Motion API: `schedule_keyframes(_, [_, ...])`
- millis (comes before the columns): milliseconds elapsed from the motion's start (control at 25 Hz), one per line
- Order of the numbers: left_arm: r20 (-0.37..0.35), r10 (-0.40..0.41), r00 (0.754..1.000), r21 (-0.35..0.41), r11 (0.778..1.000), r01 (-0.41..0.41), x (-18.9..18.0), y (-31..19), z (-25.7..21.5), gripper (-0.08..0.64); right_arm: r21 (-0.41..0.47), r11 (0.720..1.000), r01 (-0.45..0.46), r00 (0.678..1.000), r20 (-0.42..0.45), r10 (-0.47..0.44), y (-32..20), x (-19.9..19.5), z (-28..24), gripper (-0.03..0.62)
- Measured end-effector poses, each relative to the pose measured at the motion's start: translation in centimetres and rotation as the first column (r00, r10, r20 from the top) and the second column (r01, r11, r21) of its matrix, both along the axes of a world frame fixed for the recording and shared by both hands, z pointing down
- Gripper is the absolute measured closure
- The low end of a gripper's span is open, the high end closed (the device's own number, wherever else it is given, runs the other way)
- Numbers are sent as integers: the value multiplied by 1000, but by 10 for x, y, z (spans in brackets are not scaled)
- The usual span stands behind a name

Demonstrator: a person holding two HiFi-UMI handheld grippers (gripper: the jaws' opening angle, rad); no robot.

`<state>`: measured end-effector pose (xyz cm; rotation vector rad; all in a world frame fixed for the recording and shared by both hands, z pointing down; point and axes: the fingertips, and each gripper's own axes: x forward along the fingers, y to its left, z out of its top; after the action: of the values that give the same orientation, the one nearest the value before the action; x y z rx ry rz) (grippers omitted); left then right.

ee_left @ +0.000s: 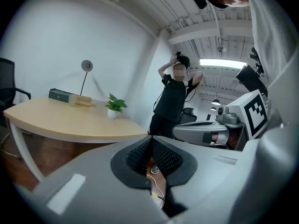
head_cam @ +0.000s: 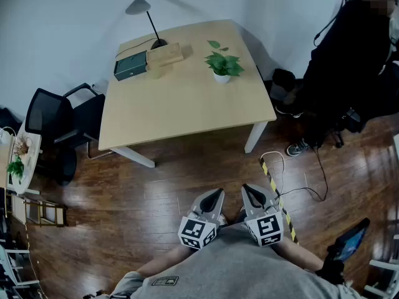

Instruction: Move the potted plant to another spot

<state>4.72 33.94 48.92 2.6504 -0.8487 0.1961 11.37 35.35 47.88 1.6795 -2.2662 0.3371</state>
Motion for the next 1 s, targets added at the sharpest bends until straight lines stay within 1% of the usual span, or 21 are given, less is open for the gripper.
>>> schedule_keyframes(240, [-4, -5, 1000, -8, 1000, 5, -1, -9, -2, 554, -3, 1000, -5, 1000, -11, 5, -11, 1, -2, 586])
schedule_keyframes(480, [9, -42, 999, -10, 999, 42, 11, -55, 7, 554, -6, 999, 35, 999, 3, -35, -57, 12, 10, 586])
schedule_keyframes(600, [22, -74, 997, -11, 997, 74, 19, -85, 12, 554, -4, 998, 59, 998, 18, -59, -88, 23, 14, 586])
schedule_keyframes(680, [33, -94, 995, -19, 995, 95, 30, -112, 17, 554, -5, 998, 68, 997, 28, -67, -115, 36, 16, 586])
schedule_keyframes(800, [47, -108, 993, -23, 994, 109, 56, -155, 18, 554, -3, 997, 77, 996, 35, -77, -159, 65, 17, 586])
schedule_keyframes(1000, [72, -128, 989, -32, 991, 130, 98, -216, 10, 554, -32, 994, 108, 993, 53, -106, -216, 106, 14, 586])
